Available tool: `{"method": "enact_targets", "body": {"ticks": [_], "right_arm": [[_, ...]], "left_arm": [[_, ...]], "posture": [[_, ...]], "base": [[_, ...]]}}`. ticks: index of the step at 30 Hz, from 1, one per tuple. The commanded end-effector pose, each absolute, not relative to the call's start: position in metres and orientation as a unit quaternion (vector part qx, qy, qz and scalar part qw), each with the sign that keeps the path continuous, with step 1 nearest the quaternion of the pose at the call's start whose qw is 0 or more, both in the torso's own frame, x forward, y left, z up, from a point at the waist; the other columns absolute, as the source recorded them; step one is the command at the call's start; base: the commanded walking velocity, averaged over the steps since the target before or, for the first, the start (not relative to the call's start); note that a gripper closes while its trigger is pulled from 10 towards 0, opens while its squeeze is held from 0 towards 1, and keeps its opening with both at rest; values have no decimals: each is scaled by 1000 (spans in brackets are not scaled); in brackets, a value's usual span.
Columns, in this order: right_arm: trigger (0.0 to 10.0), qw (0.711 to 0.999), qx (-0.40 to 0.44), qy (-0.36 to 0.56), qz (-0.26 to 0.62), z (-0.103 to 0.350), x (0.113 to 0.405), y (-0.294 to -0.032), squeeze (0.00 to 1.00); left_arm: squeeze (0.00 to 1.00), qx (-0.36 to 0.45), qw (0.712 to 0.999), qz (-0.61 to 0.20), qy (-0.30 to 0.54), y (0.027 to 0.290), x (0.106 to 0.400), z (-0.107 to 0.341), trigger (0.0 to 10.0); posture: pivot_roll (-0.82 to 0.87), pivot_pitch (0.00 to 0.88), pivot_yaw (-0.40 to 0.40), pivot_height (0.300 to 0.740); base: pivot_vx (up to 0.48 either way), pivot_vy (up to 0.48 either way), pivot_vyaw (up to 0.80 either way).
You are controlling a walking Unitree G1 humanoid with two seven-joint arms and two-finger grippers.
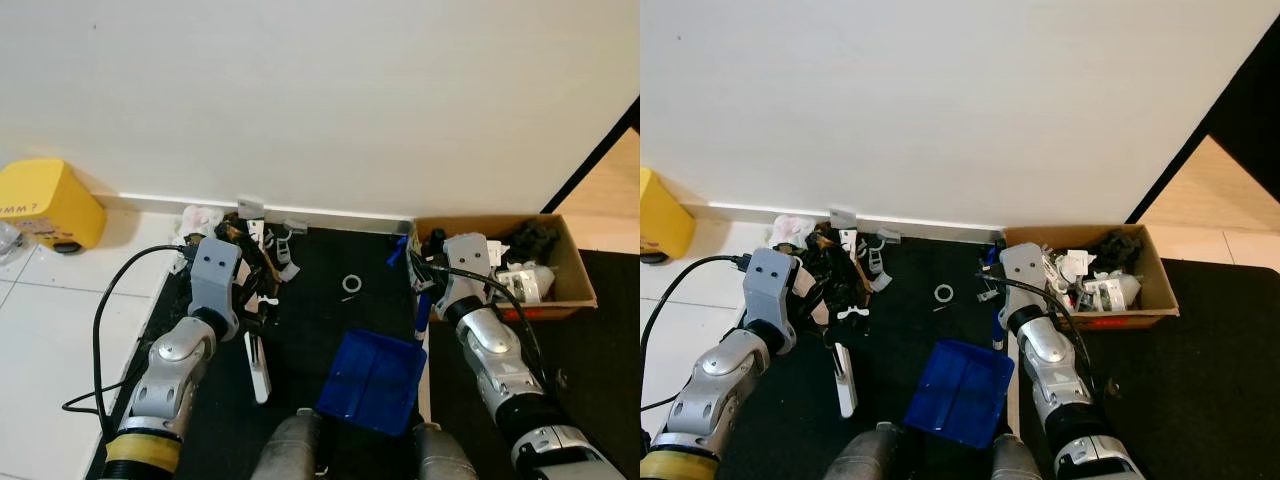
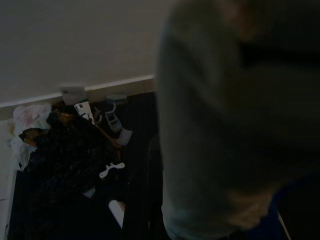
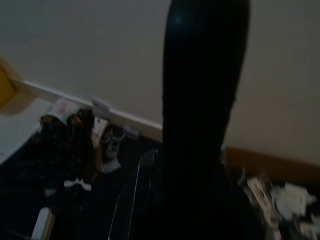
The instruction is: Sweep floor
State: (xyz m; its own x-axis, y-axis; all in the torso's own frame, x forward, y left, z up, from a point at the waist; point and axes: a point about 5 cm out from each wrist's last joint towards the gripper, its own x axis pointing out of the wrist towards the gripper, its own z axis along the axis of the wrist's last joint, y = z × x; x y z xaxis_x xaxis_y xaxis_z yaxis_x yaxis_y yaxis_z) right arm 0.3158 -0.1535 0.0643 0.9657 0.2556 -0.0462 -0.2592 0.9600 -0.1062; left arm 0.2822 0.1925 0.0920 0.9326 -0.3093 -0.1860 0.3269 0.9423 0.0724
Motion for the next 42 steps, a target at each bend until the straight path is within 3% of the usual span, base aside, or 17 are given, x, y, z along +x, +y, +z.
{"method": "enact_targets", "body": {"ticks": [1, 10, 17, 22, 27, 30, 32, 36, 38, 42], "right_arm": [[10000, 985, -55, 81, 141, 39, 301, -153, 0], [10000, 977, -53, 116, 170, 51, 295, -162, 0], [10000, 965, 11, 208, 157, 56, 280, -168, 0], [10000, 930, 93, 335, 120, 33, 257, -175, 0], [10000, 920, 126, 360, 89, 31, 254, -183, 0], [10000, 924, 128, 353, 75, 39, 259, -185, 0], [10000, 955, 45, 284, 75, 52, 271, -190, 0], [10000, 983, -69, 127, 109, 101, 289, -185, 0], [10000, 986, -80, 44, 139, 129, 296, -178, 0], [10000, 982, -81, 35, 166, 132, 298, -175, 0]], "left_arm": [[0, 48, 980, -160, 106, 196, 276, 84, 10000], [0, 51, 980, -158, 106, 197, 278, 84, 10000], [0, 49, 980, -160, 108, 195, 277, 83, 10000], [0, 51, 980, -159, 112, 197, 275, 82, 10000], [0, 51, 980, -157, 112, 198, 275, 82, 10000], [0, 50, 980, -154, 112, 197, 276, 82, 10000], [0, 49, 981, -153, 111, 197, 276, 82, 10000], [0, 49, 981, -151, 110, 197, 277, 82, 10000], [0, 50, 982, -147, 107, 200, 280, 84, 10000], [0, 48, 984, -140, 101, 204, 285, 88, 10000]], "posture": [[167, 200, 72, 740], [149, 214, 63, 740], [139, 230, 59, 740], [139, 237, 52, 740], [135, 236, 47, 740], [137, 232, 44, 740], [139, 229, 45, 740], [133, 223, 52, 740], [129, 218, 55, 740], [129, 213, 56, 740]], "base": [[0, 0, 0], [0, 0, 0], [0, 0, 0], [0, 0, 0], [0, 0, 0], [0, 0, 0], [0, 0, 0], [0, 0, 0], [0, 0, 0], [0, 0, 0]]}}
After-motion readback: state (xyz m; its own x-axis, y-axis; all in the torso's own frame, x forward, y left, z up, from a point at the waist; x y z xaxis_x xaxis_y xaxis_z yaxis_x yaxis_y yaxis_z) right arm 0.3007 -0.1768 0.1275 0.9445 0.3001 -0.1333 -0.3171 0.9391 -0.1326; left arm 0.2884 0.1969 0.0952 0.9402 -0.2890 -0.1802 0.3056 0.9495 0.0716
